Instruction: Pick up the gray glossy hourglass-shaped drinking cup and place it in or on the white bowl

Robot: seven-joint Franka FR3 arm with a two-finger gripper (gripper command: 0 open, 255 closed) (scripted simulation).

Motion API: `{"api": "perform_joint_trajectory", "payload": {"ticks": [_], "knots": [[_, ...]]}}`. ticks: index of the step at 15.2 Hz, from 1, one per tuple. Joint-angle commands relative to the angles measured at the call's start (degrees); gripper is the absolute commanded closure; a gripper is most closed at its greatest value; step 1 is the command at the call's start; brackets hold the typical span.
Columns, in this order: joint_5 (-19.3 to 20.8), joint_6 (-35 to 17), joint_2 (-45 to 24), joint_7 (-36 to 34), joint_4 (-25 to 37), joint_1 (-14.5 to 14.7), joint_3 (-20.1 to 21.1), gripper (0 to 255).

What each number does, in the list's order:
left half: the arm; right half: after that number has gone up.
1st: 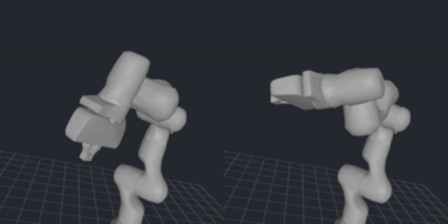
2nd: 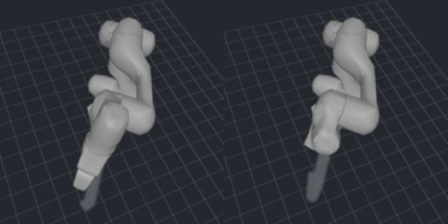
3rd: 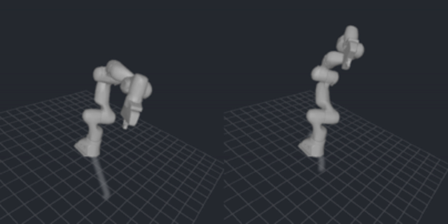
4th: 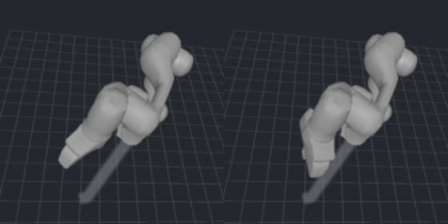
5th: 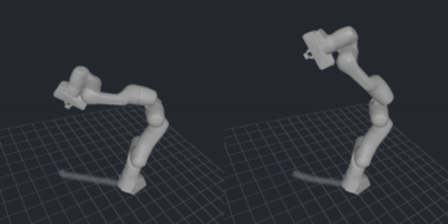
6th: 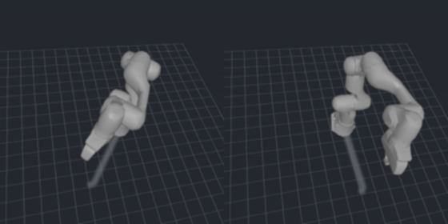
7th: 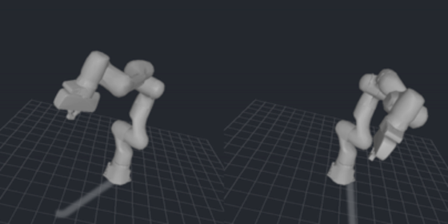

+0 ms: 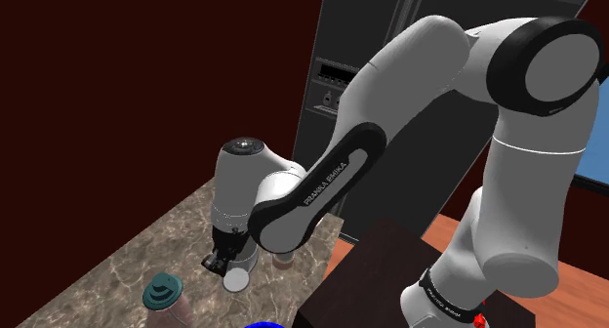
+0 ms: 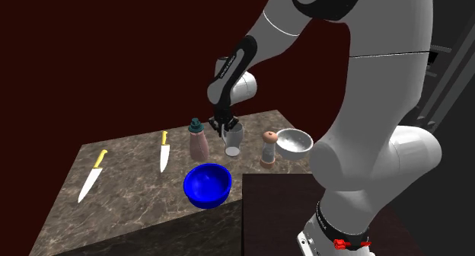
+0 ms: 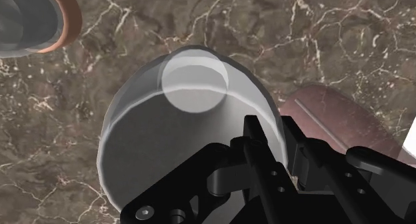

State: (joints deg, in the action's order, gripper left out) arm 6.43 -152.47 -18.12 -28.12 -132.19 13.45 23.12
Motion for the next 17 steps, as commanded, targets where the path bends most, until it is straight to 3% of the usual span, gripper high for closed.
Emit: {"api": "perform_joint_trajectory", "payload": {"ticks": [1,17], "knots": [[-1.0,1.5,1.5,0.6,0.0,-0.5,0.7,255],[-8.3,12.9,12.1,5.1,1.8,-2.8,3.6,255]]}}
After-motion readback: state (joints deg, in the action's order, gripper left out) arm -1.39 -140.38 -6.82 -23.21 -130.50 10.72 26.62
